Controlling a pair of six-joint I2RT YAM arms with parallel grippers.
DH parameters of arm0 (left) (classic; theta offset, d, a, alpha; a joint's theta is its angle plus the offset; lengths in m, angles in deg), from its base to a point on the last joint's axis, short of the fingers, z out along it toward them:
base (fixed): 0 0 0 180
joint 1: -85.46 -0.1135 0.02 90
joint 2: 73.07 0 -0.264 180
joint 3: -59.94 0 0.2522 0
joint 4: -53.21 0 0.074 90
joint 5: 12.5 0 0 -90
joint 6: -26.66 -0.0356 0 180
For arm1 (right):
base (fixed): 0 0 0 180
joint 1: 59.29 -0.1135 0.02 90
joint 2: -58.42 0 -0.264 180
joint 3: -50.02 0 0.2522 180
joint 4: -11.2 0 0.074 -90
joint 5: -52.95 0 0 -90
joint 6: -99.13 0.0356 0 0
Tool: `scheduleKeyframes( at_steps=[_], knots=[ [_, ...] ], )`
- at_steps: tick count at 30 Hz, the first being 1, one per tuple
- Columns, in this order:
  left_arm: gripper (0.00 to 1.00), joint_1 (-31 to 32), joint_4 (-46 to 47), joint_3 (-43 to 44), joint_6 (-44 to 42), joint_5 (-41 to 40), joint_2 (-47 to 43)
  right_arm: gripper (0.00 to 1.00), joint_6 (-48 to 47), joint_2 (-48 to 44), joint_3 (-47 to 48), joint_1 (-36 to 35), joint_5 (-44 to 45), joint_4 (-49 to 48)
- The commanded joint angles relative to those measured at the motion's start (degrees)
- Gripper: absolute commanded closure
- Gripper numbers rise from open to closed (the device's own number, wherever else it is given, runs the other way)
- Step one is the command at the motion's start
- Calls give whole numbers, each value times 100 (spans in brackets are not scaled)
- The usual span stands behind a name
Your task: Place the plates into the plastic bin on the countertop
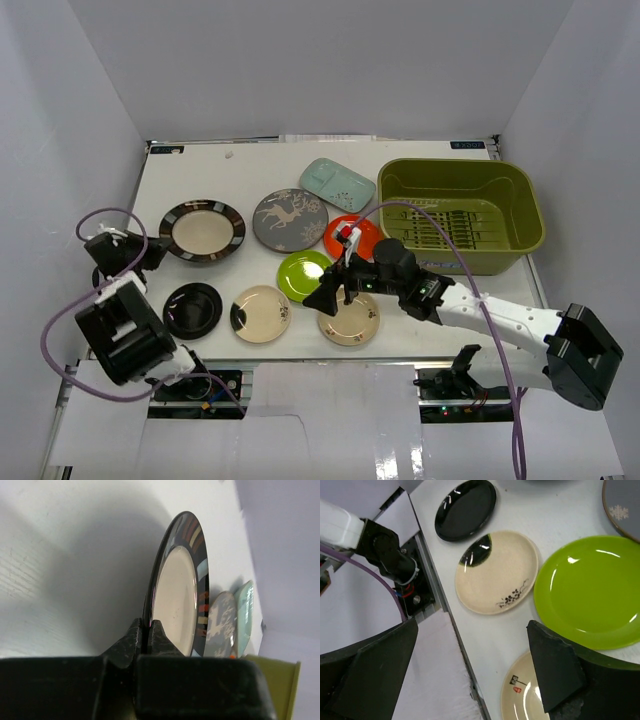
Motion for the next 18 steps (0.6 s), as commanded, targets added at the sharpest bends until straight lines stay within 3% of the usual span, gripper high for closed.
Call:
scheduleKeyframes(
  at_steps=[1,4,7,14,18],
  knots=[
    [100,8,983,-111,1341,64,-1424,2,48,200,609,-48,-79,-118],
    [100,306,1055,-200,1660,38,-2248,10,276,464,1004,-39,88,-47],
    [100,842,732,-52,1451,11,-2778,10,504,675,1426,75,255,-38],
    [100,1854,571,-200,1283,871,-3263,10,1119,1246,2104,1049,-148,-178],
    [100,2178,1236,-419,1624,1407,-3439,10,1305,1422,2070,1612,-386,-346]
  ],
)
